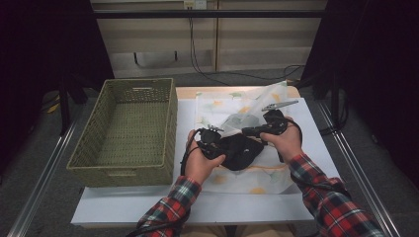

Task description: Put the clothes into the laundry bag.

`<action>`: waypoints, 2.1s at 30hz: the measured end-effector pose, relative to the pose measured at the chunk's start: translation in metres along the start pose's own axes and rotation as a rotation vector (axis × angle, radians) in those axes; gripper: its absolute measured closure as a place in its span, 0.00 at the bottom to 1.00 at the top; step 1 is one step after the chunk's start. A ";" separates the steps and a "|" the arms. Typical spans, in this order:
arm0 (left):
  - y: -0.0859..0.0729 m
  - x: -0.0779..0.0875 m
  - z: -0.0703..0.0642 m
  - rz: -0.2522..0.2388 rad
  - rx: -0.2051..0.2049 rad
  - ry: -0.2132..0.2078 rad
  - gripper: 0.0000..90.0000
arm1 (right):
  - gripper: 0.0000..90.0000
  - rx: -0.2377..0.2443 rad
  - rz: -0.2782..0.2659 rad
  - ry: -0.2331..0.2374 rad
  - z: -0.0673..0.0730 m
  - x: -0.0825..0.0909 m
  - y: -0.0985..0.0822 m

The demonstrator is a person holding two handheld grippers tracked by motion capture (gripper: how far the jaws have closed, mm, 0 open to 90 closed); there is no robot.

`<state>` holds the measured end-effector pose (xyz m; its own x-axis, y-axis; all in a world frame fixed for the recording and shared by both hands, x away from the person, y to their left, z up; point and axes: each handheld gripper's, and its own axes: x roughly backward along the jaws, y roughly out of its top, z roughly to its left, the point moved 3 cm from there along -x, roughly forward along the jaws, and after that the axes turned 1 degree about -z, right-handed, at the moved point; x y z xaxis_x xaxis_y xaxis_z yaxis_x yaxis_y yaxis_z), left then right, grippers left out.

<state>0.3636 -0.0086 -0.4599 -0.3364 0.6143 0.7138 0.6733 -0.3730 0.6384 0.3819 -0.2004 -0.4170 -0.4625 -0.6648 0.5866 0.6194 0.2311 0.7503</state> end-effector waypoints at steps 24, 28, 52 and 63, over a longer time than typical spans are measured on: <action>-0.009 -0.001 -0.011 0.091 0.000 -0.034 0.94 | 1.00 0.002 0.005 -0.001 0.000 -0.001 0.000; -0.010 -0.003 -0.011 0.086 -0.002 -0.047 1.00 | 1.00 -0.001 0.004 0.000 0.000 -0.001 -0.001; -0.017 -0.022 -0.023 0.061 -0.025 -0.116 0.78 | 1.00 -0.003 0.001 0.002 -0.001 0.000 -0.002; -0.016 -0.024 -0.029 0.038 -0.016 -0.133 0.62 | 1.00 -0.004 -0.001 0.003 -0.001 0.000 -0.002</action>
<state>0.3423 -0.0378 -0.4788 -0.2205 0.6858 0.6936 0.6730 -0.4078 0.6171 0.3812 -0.2013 -0.4183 -0.4609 -0.6674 0.5849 0.6213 0.2279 0.7497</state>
